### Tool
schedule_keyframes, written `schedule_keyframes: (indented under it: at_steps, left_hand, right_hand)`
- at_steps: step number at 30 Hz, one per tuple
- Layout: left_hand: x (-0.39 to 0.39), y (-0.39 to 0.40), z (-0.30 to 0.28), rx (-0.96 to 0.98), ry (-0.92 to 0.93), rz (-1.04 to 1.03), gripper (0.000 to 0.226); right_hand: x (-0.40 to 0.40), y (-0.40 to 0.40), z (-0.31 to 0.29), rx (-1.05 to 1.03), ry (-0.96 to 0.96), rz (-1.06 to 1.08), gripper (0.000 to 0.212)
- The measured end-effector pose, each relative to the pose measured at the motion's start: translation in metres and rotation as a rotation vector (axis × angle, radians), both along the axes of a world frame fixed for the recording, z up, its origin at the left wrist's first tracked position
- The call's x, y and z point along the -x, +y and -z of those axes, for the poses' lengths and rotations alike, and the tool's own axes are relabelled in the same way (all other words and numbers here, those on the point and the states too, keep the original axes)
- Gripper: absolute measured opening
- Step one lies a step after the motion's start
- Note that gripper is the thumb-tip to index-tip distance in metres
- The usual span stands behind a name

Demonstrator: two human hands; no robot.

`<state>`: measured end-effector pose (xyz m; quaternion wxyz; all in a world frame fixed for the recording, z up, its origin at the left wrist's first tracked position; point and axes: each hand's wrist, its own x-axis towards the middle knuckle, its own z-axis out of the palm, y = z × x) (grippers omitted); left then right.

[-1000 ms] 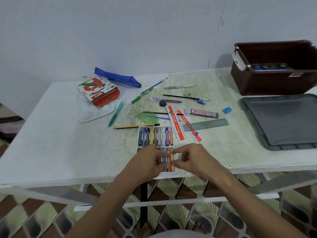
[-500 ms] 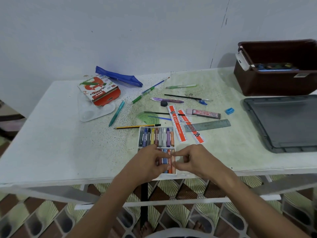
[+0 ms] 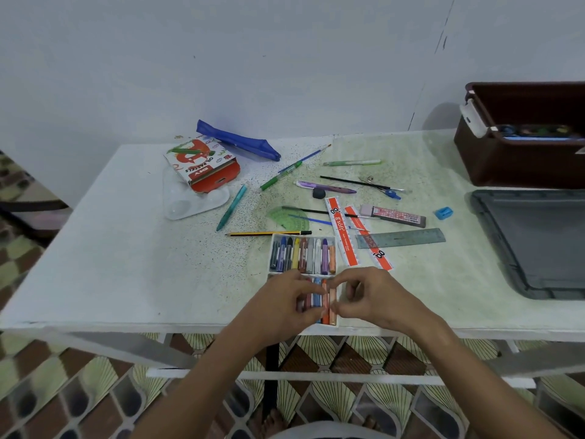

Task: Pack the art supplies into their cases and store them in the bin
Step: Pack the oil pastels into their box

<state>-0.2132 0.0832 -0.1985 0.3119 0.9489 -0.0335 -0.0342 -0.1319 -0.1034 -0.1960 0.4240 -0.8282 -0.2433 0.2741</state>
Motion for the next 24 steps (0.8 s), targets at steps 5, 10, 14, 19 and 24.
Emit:
schedule_keyframes:
  at_steps: [5, 10, 14, 19, 24]
  left_hand:
    - [-0.002, 0.012, -0.003, 0.069, -0.035, -0.075, 0.029]
    - [-0.008, 0.038, -0.005, 0.083, -0.090, -0.228, 0.020]
    - [-0.029, 0.069, -0.007, 0.023, -0.127, -0.340, 0.018]
    - [-0.075, 0.129, -0.013, -0.071, -0.177, -0.484, 0.027]
    - [-0.117, 0.196, -0.020, -0.237, -0.113, -0.637, 0.052]
  right_hand:
    - [-0.002, 0.011, -0.002, 0.046, -0.121, 0.022, 0.029]
    - [0.000, 0.034, 0.001, 0.054, -0.175, 0.070, 0.059]
    - [0.001, 0.058, 0.004, 0.113, -0.208, 0.070, 0.083]
    - [-0.007, 0.086, 0.009, 0.238, -0.339, 0.072, 0.089]
    - [-0.018, 0.093, 0.011, 0.229, -0.313, 0.077, 0.089]
